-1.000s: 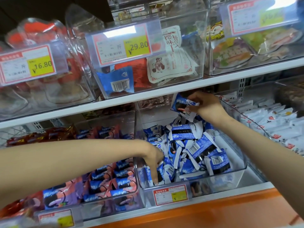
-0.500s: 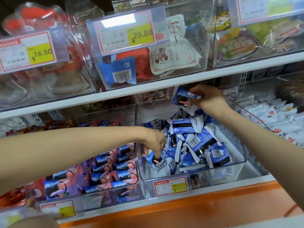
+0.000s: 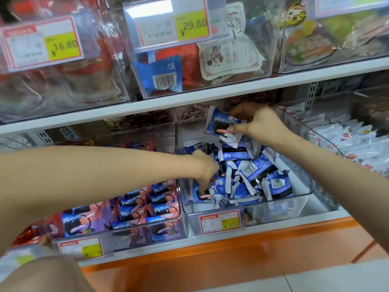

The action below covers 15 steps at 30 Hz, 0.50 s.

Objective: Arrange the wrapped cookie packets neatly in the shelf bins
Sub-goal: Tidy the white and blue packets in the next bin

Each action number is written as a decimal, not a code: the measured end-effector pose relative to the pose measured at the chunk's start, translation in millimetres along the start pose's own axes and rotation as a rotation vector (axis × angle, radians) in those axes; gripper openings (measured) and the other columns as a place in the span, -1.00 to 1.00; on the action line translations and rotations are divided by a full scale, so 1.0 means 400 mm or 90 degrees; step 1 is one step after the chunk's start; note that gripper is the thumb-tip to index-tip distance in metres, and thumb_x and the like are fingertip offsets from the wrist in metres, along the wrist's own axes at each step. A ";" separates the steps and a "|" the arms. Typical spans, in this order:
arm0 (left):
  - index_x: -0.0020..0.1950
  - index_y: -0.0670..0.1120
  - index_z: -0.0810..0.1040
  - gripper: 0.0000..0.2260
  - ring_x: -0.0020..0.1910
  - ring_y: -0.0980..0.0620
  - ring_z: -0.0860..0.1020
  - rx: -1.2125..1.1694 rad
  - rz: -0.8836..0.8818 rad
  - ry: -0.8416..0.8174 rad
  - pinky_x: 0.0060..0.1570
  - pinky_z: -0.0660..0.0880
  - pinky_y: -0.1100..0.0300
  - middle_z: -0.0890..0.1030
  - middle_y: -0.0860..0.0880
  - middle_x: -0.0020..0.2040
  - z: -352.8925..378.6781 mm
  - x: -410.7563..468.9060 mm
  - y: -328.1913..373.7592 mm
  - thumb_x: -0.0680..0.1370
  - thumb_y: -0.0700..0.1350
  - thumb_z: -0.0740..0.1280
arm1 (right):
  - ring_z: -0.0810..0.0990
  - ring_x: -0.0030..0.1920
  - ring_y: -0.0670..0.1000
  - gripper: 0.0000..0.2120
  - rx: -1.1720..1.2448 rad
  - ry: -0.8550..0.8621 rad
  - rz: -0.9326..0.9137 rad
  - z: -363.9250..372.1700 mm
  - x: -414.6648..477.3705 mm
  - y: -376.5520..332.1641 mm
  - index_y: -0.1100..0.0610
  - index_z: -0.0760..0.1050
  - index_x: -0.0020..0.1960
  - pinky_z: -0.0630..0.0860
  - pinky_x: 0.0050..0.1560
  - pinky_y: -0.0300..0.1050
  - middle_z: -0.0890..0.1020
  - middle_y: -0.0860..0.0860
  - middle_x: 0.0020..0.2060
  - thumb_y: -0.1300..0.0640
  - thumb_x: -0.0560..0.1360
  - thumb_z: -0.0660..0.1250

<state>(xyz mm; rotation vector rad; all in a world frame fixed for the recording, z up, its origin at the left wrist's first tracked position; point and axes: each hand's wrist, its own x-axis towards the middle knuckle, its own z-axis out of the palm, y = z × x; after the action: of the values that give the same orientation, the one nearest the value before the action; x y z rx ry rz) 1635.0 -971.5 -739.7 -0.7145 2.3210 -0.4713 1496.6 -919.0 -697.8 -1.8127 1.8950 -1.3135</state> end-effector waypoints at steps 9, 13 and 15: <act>0.11 -0.17 0.52 -0.78 -0.05 -0.04 0.51 -0.283 -0.075 0.077 0.01 0.46 0.13 0.57 -0.07 0.01 -0.047 -0.085 -0.235 0.52 -0.10 0.36 | 0.49 -0.24 0.00 -0.78 0.150 -0.041 0.123 0.047 -0.085 -0.011 0.05 0.49 -0.21 0.42 -0.15 -0.13 0.54 0.04 -0.28 0.26 0.34 0.50; 0.32 -0.09 0.35 -0.44 0.11 0.09 0.46 -0.541 0.056 0.088 0.12 0.37 0.29 0.47 0.07 0.13 -0.025 -0.144 -0.227 0.40 -0.08 0.49 | 0.50 -0.34 -0.23 -0.83 0.041 -0.125 0.077 0.068 -0.110 -0.019 0.09 0.56 -0.10 0.35 -0.33 -0.43 0.60 -0.03 -0.20 0.23 0.37 0.50; 0.22 -0.02 0.40 -0.51 -0.02 0.14 0.47 -0.521 0.118 0.142 -0.02 0.38 0.34 0.50 0.14 0.00 -0.012 -0.141 -0.164 0.37 0.00 0.50 | 0.46 -0.44 -0.27 -0.78 0.062 -0.153 0.061 0.099 -0.127 -0.023 0.07 0.51 -0.11 0.34 -0.38 -0.44 0.57 -0.04 -0.21 0.23 0.35 0.51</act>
<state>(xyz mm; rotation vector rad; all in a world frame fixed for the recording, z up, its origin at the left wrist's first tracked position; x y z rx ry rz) 1691.9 -988.6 -676.4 -0.8185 2.7498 0.5536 1541.3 -890.4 -735.6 -1.7227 1.7374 -1.0828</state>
